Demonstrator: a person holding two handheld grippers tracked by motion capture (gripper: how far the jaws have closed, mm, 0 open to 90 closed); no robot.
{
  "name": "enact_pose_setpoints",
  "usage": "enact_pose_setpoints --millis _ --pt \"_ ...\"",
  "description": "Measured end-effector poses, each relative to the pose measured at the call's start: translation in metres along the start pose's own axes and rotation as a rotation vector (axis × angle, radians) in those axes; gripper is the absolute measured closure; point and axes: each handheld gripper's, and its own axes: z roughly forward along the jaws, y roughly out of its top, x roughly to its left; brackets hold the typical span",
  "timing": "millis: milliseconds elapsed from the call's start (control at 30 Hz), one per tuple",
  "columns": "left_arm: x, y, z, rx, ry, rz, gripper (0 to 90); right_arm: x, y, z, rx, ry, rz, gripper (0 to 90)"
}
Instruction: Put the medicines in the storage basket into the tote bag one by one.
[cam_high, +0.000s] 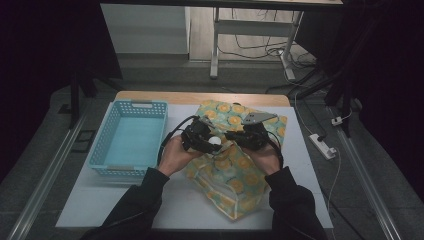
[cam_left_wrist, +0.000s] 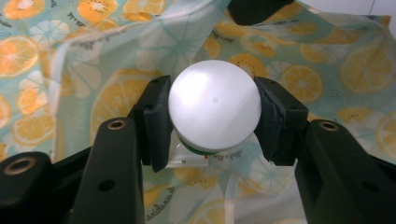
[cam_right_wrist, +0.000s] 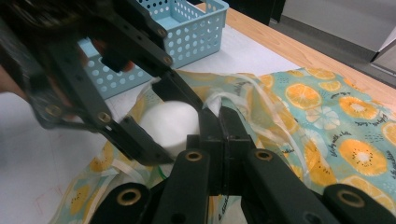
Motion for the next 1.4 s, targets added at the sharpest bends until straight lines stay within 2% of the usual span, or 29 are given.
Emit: enact_pose_setpoints --millis 500,667,767,1000,1167,1400 --pt "0.023 0.014 0.024 0.001 0.066 -0.058 50.3 0.000 0.000 0.000 0.003 -0.001 -0.004 89.8" --pt "0.031 0.015 0.032 0.002 0.101 -0.074 50.2 0.000 0.000 0.001 0.005 -0.003 -0.002 89.8" --pt "0.035 0.013 0.036 -0.002 0.102 -0.088 50.2 0.000 -0.001 0.001 0.007 -0.003 -0.003 89.8" --pt "0.039 0.009 0.043 0.010 0.117 -0.093 49.3 -0.001 -0.001 0.002 0.012 -0.003 -0.004 89.8" --pt "0.040 0.010 0.036 -0.005 0.100 -0.096 36.6 -0.001 -0.002 0.002 0.013 -0.002 -0.002 89.8" --pt "0.033 0.011 0.022 -0.010 0.073 -0.077 21.4 -0.001 -0.001 0.001 0.009 -0.001 -0.002 89.8"
